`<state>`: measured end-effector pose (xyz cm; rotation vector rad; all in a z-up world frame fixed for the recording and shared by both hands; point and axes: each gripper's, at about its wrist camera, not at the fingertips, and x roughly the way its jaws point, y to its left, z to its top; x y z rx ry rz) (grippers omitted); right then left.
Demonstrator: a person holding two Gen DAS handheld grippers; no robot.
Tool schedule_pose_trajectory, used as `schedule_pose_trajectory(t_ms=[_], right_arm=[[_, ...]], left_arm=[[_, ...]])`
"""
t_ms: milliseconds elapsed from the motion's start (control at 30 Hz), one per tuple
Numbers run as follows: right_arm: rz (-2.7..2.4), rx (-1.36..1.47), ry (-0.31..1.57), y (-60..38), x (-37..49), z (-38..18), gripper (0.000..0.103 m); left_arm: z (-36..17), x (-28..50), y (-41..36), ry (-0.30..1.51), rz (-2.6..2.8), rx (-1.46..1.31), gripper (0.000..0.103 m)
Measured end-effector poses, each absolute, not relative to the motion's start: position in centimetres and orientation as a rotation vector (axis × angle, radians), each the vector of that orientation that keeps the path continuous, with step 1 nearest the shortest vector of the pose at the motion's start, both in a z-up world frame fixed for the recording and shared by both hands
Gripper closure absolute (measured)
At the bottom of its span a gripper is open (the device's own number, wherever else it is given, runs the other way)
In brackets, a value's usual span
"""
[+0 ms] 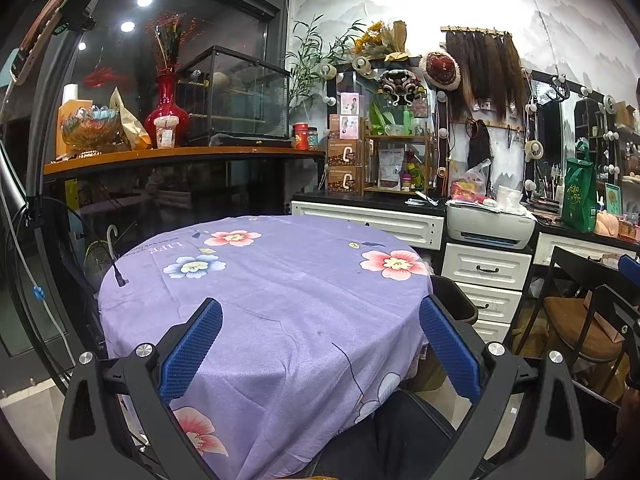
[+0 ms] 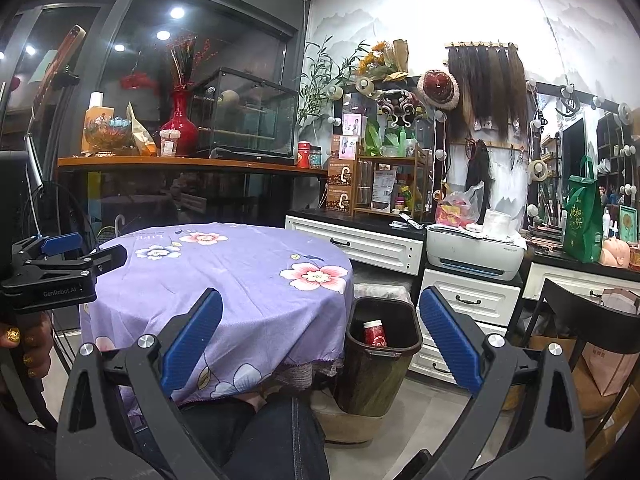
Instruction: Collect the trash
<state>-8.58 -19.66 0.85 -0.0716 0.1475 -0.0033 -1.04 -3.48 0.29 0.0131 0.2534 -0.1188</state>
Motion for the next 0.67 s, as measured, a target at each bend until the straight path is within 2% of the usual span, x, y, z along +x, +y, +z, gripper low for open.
schedule_pose_trajectory(t_ms=[667], right_arm=[[-0.002, -0.060, 0.153, -18.94, -8.84, 0.00, 0.006]], left_arm=[[0.32, -0.52, -3.03, 0.263, -0.122, 0.028, 0.005]])
